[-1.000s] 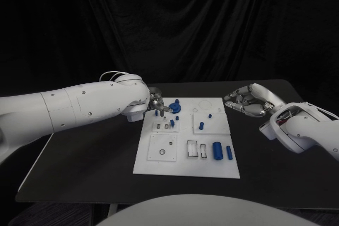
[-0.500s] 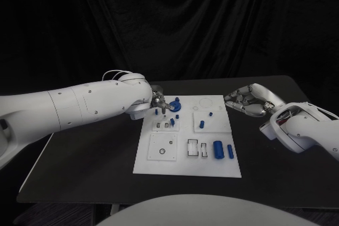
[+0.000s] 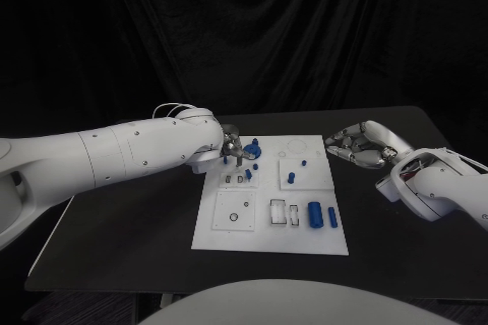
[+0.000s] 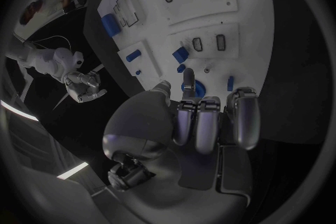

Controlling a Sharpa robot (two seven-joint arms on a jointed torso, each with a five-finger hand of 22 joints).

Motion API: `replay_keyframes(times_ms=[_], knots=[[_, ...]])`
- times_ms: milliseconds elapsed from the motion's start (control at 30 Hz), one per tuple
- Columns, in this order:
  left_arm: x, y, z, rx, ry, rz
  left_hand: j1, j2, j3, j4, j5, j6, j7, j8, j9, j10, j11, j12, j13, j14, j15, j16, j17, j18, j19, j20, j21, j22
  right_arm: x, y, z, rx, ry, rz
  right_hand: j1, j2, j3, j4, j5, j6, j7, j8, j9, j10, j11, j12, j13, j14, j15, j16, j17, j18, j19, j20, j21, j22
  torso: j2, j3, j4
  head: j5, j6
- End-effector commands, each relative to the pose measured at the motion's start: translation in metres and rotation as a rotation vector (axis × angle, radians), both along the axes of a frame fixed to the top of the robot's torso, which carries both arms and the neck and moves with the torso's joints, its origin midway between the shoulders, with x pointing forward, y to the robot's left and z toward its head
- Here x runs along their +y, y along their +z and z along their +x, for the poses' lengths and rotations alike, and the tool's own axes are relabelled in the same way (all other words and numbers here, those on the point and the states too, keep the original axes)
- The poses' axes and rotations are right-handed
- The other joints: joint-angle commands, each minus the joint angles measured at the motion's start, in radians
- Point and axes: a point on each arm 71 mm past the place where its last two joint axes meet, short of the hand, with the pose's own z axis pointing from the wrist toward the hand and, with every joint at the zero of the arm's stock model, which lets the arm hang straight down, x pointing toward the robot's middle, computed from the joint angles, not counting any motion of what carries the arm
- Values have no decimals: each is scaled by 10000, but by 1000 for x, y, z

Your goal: Assemble the parts on the task board

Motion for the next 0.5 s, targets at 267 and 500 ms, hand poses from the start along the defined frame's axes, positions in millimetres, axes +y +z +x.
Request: replay_keyframes(times_ms=[267, 500], knots=[[-6, -7, -3, 136, -228, -113, 28, 85, 80, -60, 81, 283, -46, -27, 160, 1053, -7, 27, 2630, 1039, -30, 65, 2631, -145, -34, -4, -57, 126, -1, -1, 0, 71, -110, -33, 93, -31, 78, -5, 74, 56, 8, -42, -23, -83, 43, -66, -54, 18, 24, -64, -36, 103, 21, 18, -51, 540, 25, -11, -9, -26, 3], [-6, -13, -5, 289, -242, -55, 31, 75, 88, -79, 80, 391, -85, 13, 301, 1053, -41, 27, 2630, 1039, -59, 65, 2631, -150, -13, -28, -53, 154, -2, -2, 0, 82, -116, -42, 93, -31, 78, -5, 74, 56, 8, -42, -23, -83, 43, -66, -54, 18, 24, -64, -36, 103, 21, 18, -51, 540, 30, 0, -18, -39, 3]])
